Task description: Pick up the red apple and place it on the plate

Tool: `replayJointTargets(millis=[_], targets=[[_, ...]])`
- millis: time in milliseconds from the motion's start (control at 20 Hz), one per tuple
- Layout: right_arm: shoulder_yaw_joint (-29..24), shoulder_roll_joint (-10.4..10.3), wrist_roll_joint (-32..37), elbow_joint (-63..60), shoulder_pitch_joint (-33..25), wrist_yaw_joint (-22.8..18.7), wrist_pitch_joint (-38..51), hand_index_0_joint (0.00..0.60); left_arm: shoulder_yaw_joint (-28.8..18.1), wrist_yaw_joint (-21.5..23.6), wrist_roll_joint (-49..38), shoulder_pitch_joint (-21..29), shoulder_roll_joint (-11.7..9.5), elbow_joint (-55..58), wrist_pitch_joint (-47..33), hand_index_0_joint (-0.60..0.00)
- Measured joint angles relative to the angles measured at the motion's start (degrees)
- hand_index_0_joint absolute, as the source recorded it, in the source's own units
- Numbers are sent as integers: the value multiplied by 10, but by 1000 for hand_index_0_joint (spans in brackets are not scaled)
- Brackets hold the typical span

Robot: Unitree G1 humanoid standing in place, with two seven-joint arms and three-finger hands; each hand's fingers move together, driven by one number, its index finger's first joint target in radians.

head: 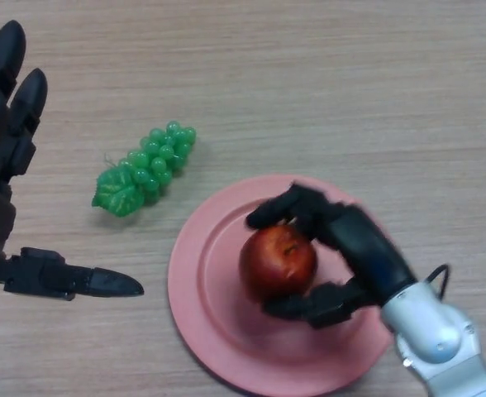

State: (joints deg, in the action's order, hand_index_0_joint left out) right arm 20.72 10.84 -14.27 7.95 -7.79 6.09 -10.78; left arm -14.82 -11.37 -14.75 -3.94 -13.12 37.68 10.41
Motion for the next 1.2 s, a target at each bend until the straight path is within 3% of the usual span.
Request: replayJointTargets(millis=[200, 350, 400, 550, 600, 800, 950, 1200], targets=[[11, 0, -2, -28, 0, -29, 66, 600, -10, 0, -1, -1, 0, 0, 0, 0], [20, 0, -62, -45, 0, -29, 68, 600, -11, 0, -1, -8, 2, 0, -3, 0], [21, 0, -75, -55, 0, -29, 75, 500, -11, 0, 0, -9, 2, 0, -3, 0], [22, 1, -84, -66, -1, -29, 85, 100, -11, 0, 0, -11, 3, 0, -7, 0], [22, 1, -86, -74, -2, -29, 95, 3, -11, 0, 0, -12, 4, 0, -8, 0], [15, 1, -101, -73, -14, -29, 96, 0, -10, 0, 0, -15, 8, 0, -12, 0], [-6, 1, -73, 11, -16, -27, 70, 0, -9, 4, 2, -15, 8, 1, -13, 0], [-100, 0, 15, 149, 5, 46, 8, 0, -9, 4, 2, -15, 8, 3, -14, 0]])
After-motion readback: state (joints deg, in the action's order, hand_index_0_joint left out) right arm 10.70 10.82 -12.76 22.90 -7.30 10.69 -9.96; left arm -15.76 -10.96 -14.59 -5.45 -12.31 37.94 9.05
